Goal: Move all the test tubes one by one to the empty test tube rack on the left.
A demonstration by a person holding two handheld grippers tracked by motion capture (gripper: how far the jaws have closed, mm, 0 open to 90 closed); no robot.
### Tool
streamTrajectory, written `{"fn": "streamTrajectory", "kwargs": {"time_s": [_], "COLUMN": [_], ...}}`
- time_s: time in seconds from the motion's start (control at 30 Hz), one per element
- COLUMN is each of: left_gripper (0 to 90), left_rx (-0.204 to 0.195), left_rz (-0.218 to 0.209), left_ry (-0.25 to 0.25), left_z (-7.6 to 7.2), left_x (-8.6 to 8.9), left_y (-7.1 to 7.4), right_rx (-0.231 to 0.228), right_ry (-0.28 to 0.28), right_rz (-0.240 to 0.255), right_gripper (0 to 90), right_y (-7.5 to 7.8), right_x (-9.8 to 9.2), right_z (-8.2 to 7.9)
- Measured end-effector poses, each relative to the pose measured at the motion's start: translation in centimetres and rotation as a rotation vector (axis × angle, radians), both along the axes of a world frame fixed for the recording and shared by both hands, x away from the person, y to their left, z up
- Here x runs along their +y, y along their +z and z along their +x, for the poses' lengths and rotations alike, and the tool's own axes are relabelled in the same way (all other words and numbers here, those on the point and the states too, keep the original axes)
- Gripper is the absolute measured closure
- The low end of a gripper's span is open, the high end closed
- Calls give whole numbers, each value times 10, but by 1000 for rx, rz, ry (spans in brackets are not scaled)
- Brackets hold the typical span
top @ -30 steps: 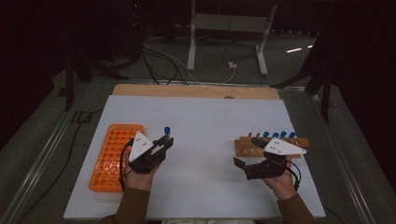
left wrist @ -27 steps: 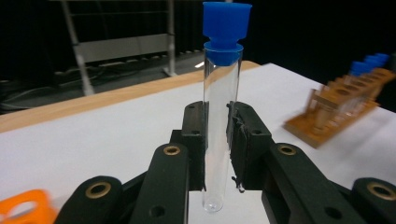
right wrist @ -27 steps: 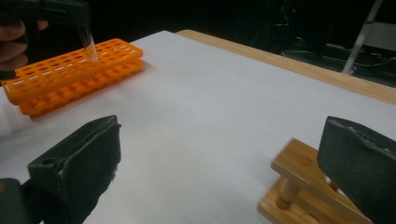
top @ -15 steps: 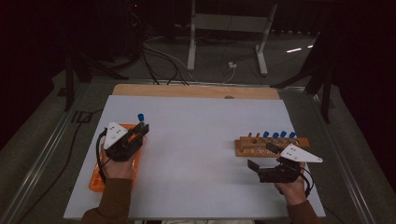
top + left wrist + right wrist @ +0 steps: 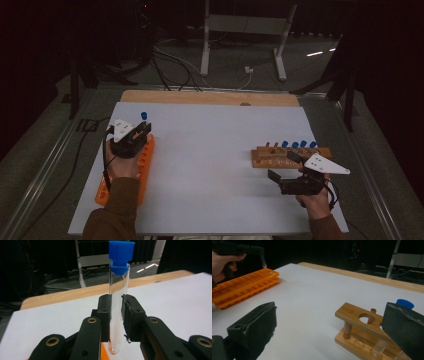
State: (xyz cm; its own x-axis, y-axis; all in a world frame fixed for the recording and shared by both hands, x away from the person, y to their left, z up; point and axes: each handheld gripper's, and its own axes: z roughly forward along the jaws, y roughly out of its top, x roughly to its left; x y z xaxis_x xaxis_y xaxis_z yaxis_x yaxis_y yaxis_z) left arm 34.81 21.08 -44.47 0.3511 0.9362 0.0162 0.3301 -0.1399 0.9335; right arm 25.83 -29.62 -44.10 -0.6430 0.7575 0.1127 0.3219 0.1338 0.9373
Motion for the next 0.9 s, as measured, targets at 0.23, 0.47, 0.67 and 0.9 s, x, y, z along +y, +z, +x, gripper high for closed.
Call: {"fn": "streamTrajectory", "kwargs": {"time_s": [0.23, 0.47, 0.67, 0.9], "left_gripper": [782, 784, 784, 783], "left_rx": [60, 105, 161, 259], "left_rz": [3, 14, 46, 97], "left_ry": [48, 58, 60, 64], "left_z": [18, 28, 30, 28], "left_x": [6, 7, 6, 4], "left_y": [-12, -21, -25, -30], "right_rx": [-1, -9, -10, -11], "right_ry": [3, 8, 9, 9], "right_rz": [5, 8, 5, 8], "right_gripper": [0, 0, 0, 0], "right_y": [1, 2, 2, 2], "right_x": [0, -1, -1, -2], "right_z": [0, -1, -1, -1]}}
